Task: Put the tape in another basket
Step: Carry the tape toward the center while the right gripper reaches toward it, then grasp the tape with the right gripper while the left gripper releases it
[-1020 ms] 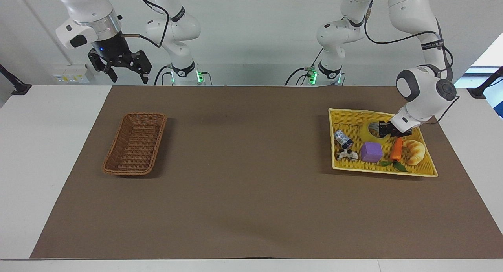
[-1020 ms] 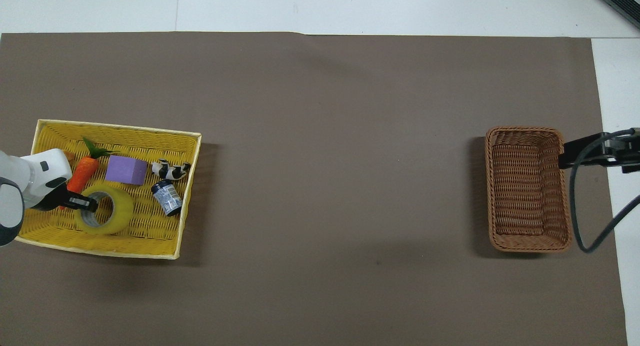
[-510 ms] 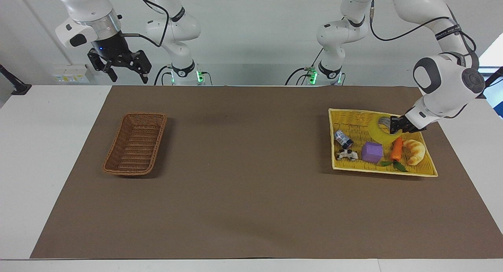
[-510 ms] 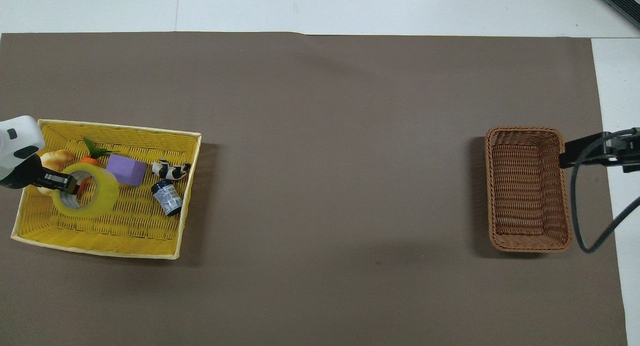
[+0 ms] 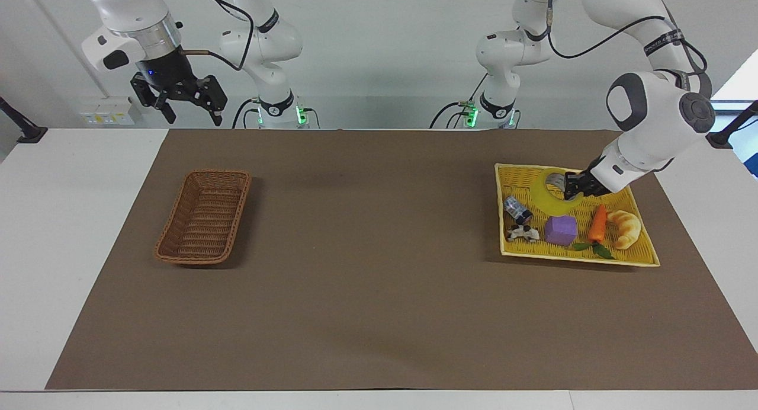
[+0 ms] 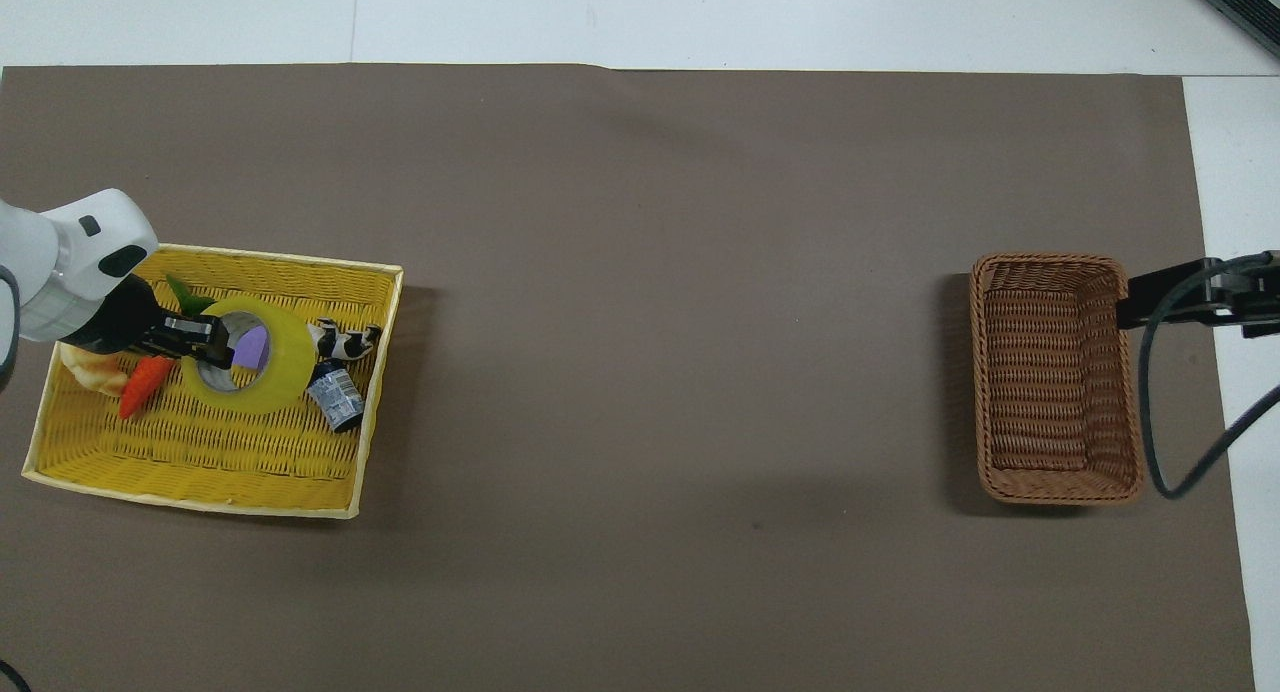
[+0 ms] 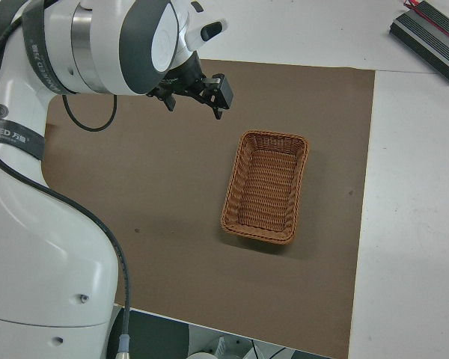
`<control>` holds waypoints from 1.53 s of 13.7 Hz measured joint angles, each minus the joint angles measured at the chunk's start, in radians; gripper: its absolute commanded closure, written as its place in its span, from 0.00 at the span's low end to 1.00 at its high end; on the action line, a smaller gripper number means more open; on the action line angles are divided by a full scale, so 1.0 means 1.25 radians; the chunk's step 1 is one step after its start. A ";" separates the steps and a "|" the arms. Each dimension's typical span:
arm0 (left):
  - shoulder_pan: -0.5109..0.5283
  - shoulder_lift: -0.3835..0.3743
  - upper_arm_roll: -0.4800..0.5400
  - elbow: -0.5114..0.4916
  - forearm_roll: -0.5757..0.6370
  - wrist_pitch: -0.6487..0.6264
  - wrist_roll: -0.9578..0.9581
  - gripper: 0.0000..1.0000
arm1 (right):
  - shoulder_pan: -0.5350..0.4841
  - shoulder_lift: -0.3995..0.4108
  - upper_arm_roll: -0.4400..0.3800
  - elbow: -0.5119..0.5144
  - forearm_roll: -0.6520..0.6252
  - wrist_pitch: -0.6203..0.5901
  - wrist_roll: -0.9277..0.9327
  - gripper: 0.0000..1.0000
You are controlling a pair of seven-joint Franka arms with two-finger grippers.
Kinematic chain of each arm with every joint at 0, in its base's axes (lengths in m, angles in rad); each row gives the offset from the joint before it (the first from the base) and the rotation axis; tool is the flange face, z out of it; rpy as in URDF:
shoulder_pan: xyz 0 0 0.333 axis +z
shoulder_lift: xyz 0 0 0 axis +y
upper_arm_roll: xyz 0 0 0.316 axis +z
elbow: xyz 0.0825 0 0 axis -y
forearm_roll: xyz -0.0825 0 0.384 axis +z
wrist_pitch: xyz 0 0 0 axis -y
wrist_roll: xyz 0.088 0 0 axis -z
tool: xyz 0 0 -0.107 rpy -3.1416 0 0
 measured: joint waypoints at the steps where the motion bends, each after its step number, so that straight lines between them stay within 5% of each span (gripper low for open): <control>1: -0.026 0.000 -0.001 0.000 -0.009 -0.001 -0.048 1.00 | 0.004 0.001 0.002 -0.021 0.010 0.033 0.000 0.00; 6: -0.195 -0.001 -0.006 -0.002 -0.169 0.040 -0.246 1.00 | 0.075 0.034 0.005 -0.100 0.080 0.164 0.059 0.00; 14: -0.459 0.000 -0.007 -0.045 -0.381 0.349 -0.487 1.00 | 0.119 0.127 0.005 -0.112 0.355 0.242 0.140 0.00; 21: -0.564 0.005 -0.005 -0.048 -0.411 0.435 -0.544 1.00 | 0.143 0.156 0.006 -0.159 0.525 0.292 0.063 0.00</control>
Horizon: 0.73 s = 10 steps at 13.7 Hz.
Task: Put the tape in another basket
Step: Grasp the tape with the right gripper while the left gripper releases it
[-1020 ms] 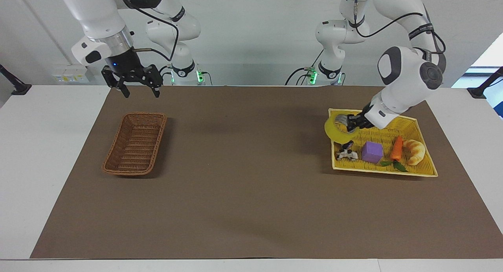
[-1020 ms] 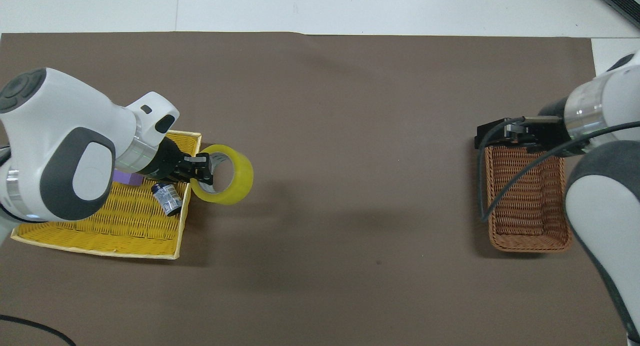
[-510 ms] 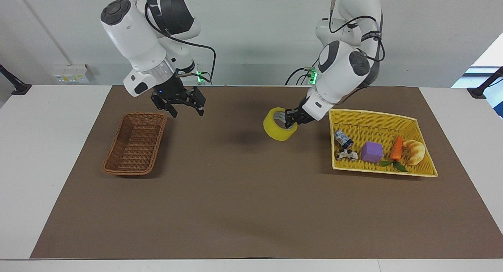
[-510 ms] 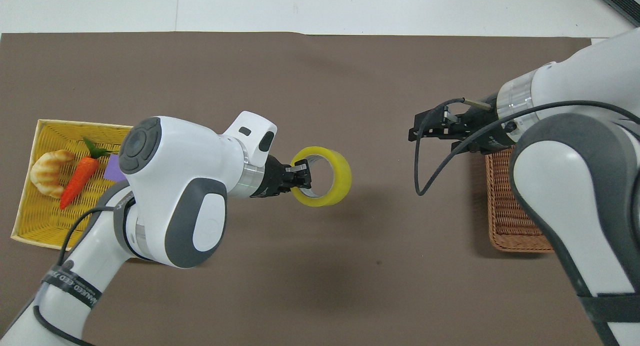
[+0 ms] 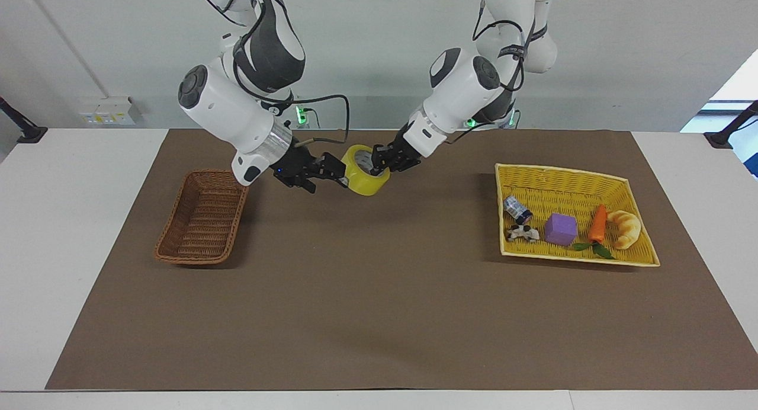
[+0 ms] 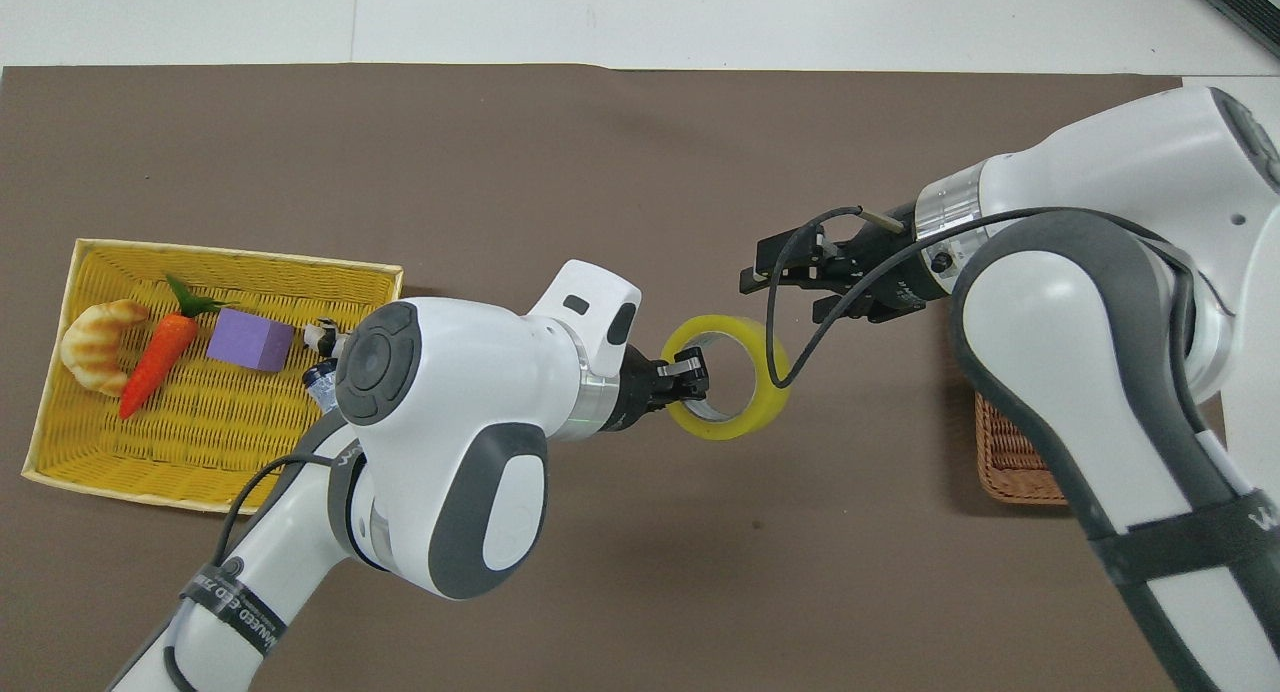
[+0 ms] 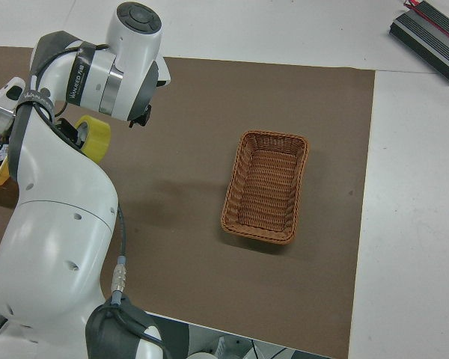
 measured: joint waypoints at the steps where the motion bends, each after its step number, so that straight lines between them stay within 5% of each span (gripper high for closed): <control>1: -0.007 0.004 0.000 0.000 -0.001 0.005 -0.001 1.00 | 0.000 -0.002 0.000 -0.002 0.013 0.000 -0.021 0.00; 10: -0.011 0.022 0.002 0.029 -0.006 0.089 -0.097 1.00 | 0.002 -0.069 0.000 -0.111 0.043 -0.013 -0.180 0.00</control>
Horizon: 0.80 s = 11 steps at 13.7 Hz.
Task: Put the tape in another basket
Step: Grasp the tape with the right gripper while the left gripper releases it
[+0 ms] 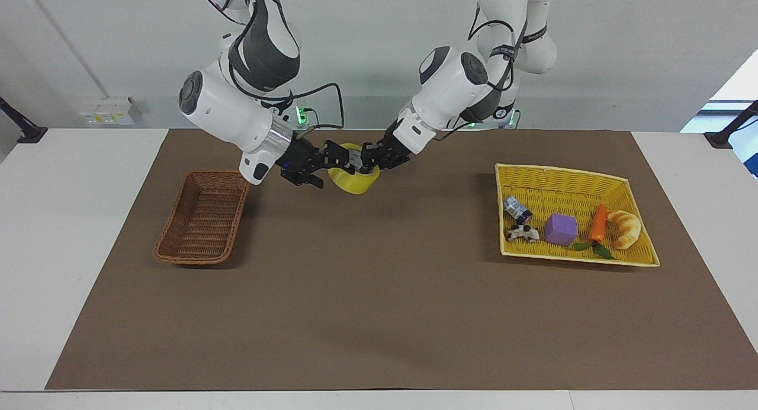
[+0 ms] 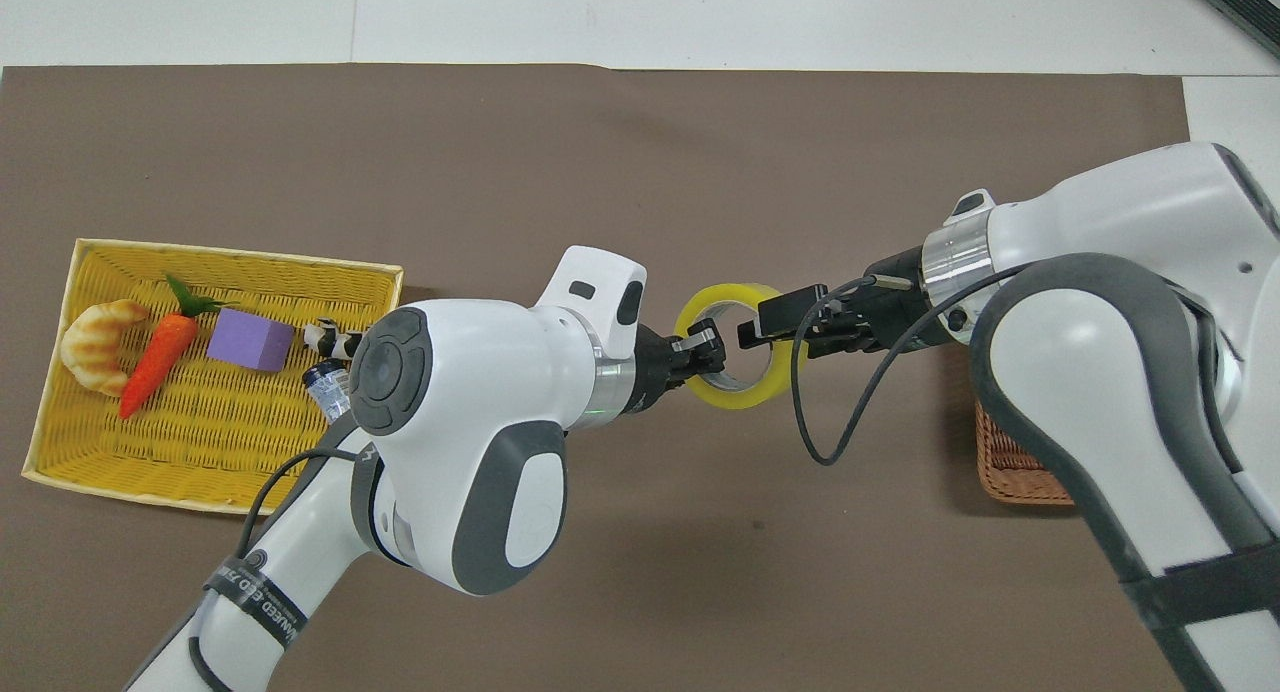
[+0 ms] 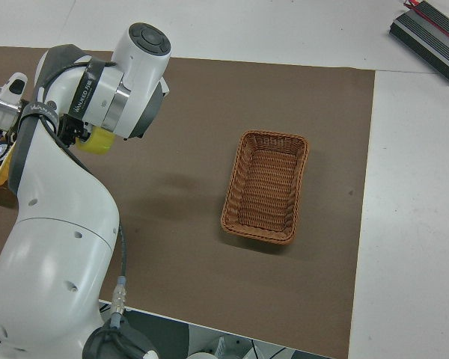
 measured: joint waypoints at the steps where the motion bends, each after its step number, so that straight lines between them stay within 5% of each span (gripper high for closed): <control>1: -0.003 0.001 0.000 0.001 0.000 0.007 -0.007 1.00 | 0.001 -0.003 0.000 -0.004 0.000 0.000 0.000 0.00; 2: -0.005 0.001 0.000 0.001 0.000 0.010 -0.012 1.00 | 0.002 -0.005 0.000 -0.008 0.000 0.000 0.000 0.11; 5: -0.006 0.002 0.000 0.001 0.000 0.015 -0.018 1.00 | 0.002 -0.006 0.000 -0.012 0.000 0.001 0.002 0.94; 8: -0.008 0.004 0.000 0.004 -0.002 0.016 -0.018 0.99 | 0.008 -0.005 0.000 -0.015 -0.003 0.007 0.046 1.00; 11: -0.008 0.004 0.002 0.006 -0.002 0.016 -0.019 0.55 | 0.010 -0.005 0.000 -0.016 -0.005 0.013 0.064 1.00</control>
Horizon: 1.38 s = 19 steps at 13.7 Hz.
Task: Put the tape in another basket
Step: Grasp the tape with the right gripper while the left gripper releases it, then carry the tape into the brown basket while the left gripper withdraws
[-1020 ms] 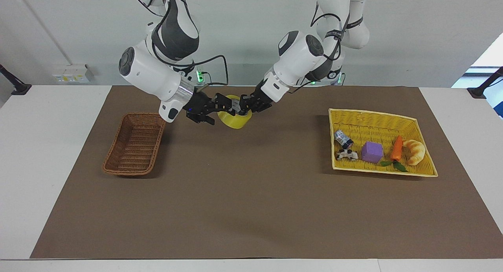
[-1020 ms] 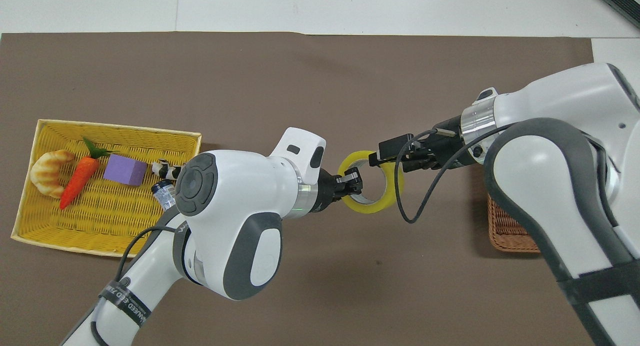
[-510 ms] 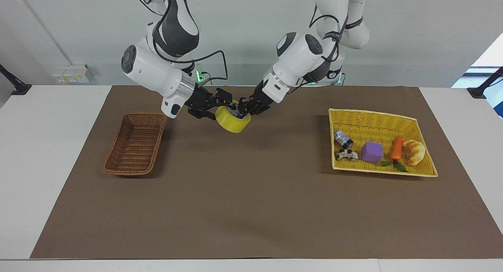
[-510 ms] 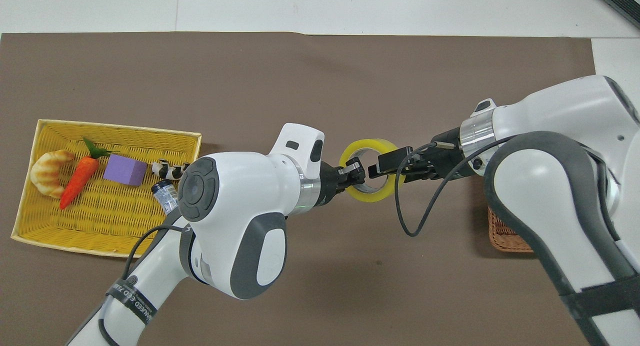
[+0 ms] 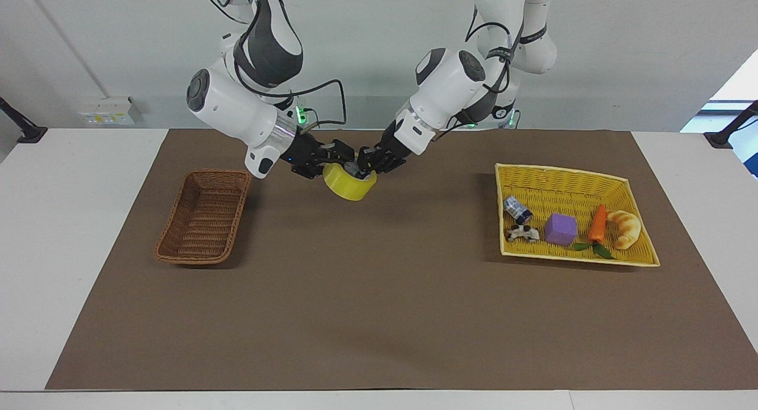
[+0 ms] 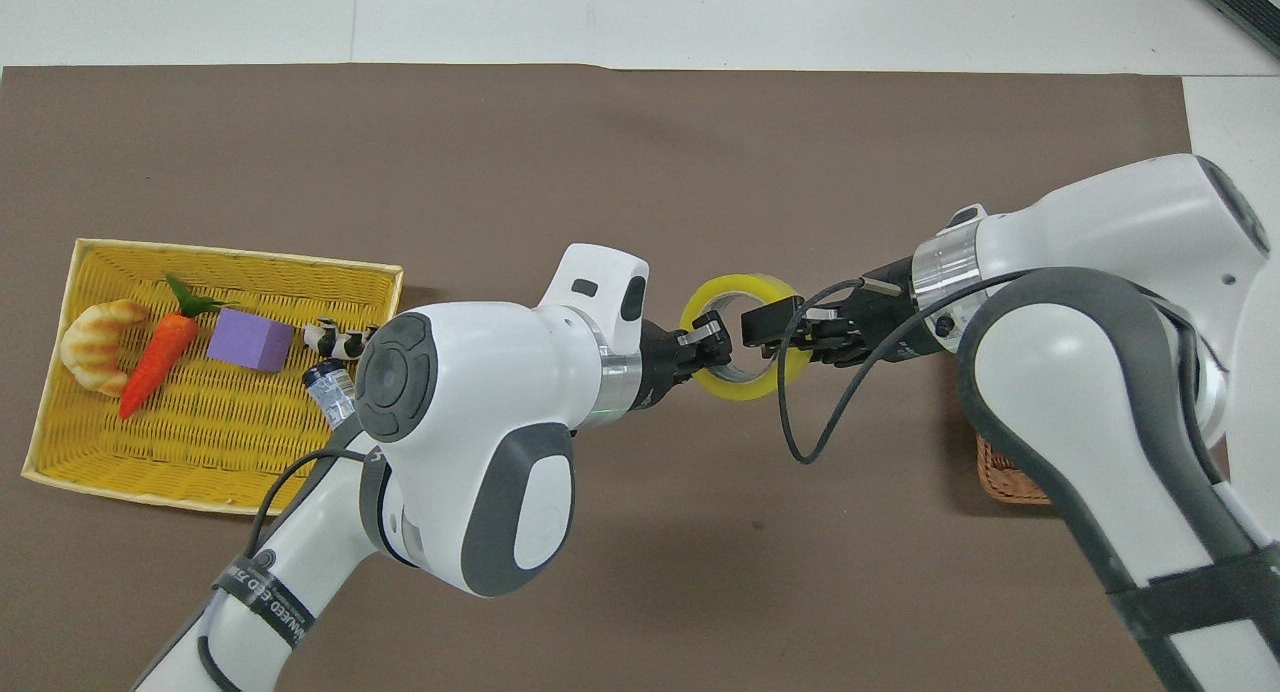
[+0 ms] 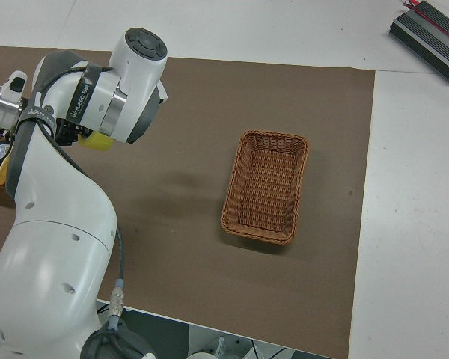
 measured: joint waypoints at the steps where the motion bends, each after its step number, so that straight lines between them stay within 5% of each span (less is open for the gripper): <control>1: 0.000 0.000 0.000 0.000 0.000 0.006 0.000 0.01 | 0.000 0.000 0.000 0.000 0.001 0.000 0.015 1.00; 14: 0.005 -0.030 0.012 -0.013 -0.061 0.081 -0.010 0.00 | -0.004 0.002 -0.006 0.000 -0.039 0.000 0.036 1.00; 19: 0.093 -0.069 0.023 -0.028 -0.062 -0.006 -0.002 0.00 | -0.084 0.005 -0.010 -0.001 -0.094 0.001 0.036 1.00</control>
